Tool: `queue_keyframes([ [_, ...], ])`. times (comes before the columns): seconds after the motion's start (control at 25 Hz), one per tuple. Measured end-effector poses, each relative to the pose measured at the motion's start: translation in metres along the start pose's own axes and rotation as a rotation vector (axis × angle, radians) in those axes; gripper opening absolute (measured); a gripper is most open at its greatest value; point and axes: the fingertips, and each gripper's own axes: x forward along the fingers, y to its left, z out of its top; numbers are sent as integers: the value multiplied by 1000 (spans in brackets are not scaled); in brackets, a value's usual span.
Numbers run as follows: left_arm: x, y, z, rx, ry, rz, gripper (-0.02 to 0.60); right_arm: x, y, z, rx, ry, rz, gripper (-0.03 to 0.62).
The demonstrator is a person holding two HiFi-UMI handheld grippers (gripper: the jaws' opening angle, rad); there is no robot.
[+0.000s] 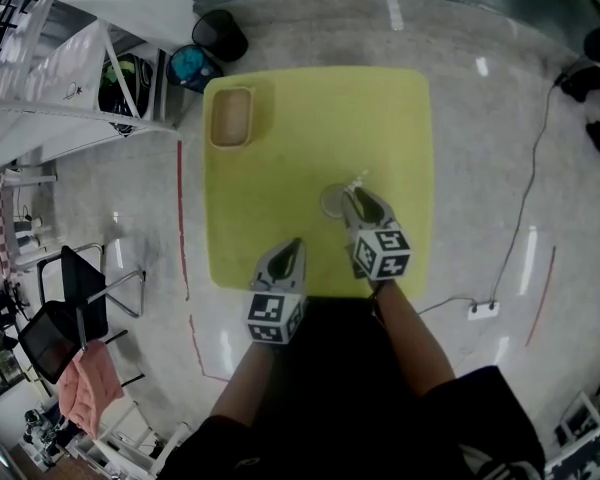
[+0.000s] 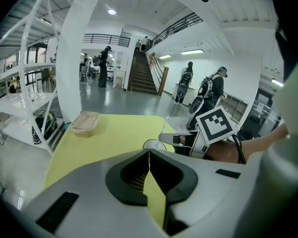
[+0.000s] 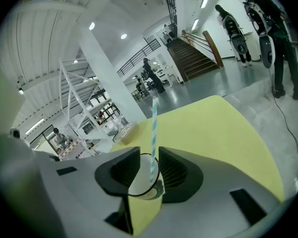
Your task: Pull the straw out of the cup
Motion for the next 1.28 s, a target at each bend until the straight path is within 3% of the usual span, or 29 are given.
queue_keyframes([
  [0.8, -3, 14, 2, -23, -6, 16, 44, 19, -4, 10, 9, 8, -35, 117],
  [1.28, -9, 22, -1, -27, -10, 25, 44, 23, -7, 9, 13, 13, -64, 72],
])
